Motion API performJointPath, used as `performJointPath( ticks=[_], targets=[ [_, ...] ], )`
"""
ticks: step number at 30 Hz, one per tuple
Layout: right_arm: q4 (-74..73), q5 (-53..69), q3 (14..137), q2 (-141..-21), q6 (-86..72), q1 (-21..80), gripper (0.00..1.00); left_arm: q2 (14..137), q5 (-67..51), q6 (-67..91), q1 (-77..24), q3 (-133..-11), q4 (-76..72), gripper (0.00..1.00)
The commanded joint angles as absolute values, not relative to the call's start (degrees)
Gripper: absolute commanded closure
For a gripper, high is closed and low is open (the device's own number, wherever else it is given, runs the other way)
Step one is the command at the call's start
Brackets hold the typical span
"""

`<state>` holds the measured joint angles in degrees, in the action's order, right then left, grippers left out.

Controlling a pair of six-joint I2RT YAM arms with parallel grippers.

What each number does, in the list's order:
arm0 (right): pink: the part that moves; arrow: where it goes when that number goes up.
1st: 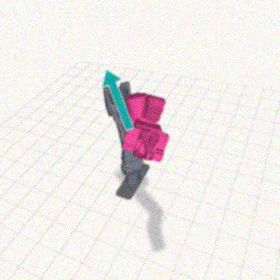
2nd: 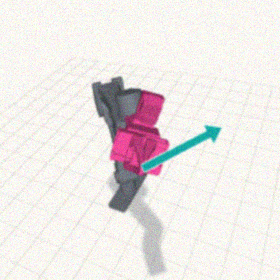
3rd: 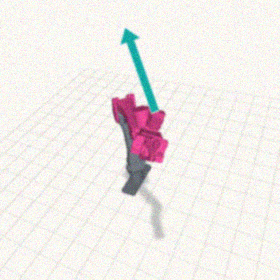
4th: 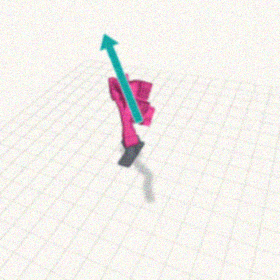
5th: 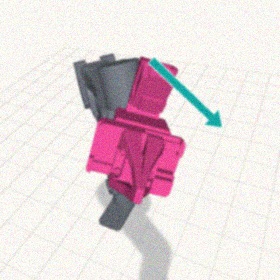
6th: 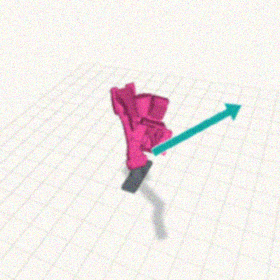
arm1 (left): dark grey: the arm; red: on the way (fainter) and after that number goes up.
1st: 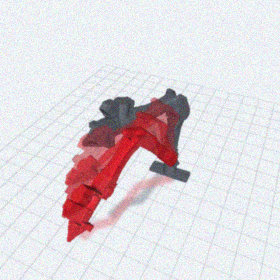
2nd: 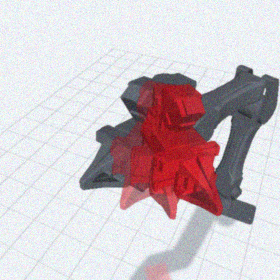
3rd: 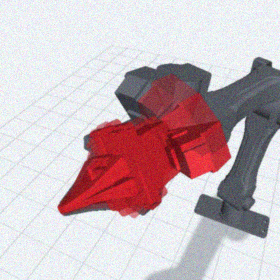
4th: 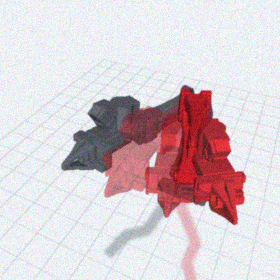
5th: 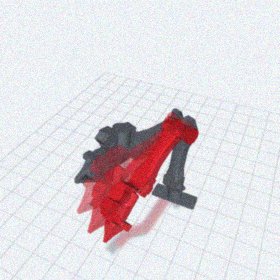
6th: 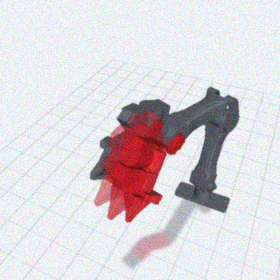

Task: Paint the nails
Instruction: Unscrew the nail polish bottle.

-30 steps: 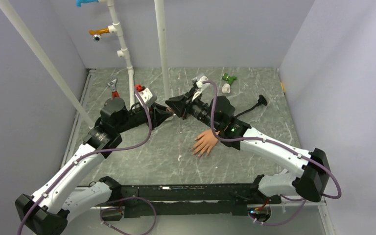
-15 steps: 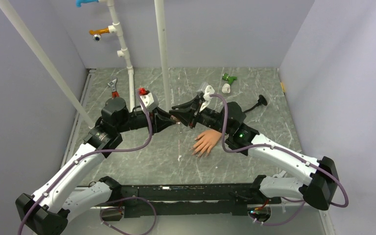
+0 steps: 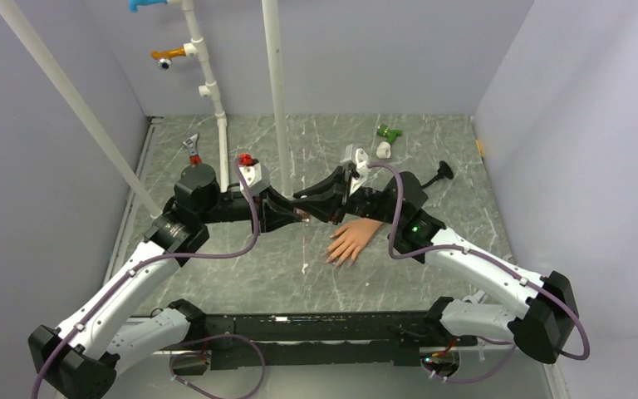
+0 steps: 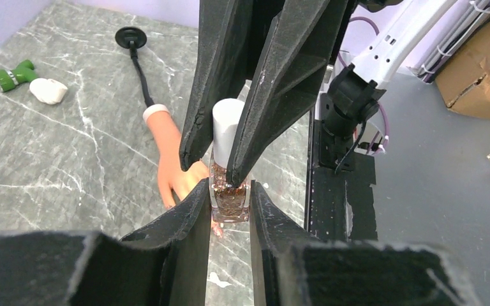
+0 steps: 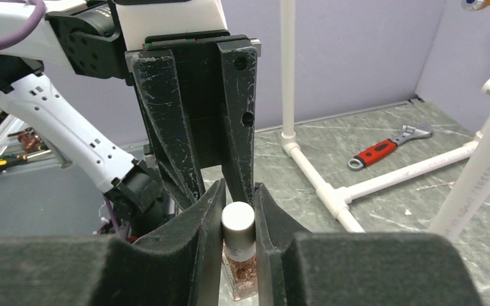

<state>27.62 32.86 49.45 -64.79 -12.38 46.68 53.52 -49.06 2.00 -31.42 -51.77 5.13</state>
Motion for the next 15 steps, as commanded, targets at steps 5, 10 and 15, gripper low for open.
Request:
performJointPath(
  ticks=[5,10,15],
  targets=[
    [27.22,31.89,51.42,-64.07,-15.21,46.97,0.31,53.66,-47.4,2.16,-31.67,-53.8,1.45,1.0],
    [23.1,20.93,53.66,-62.54,-17.44,47.1,0.27,53.79,-44.3,2.7,-31.67,-53.74,1.39,1.0],
    [19.82,12.09,55.12,-61.27,-19.29,47.22,0.27,53.64,-40.41,2.52,-31.69,-53.71,1.71,1.0]
  ],
)
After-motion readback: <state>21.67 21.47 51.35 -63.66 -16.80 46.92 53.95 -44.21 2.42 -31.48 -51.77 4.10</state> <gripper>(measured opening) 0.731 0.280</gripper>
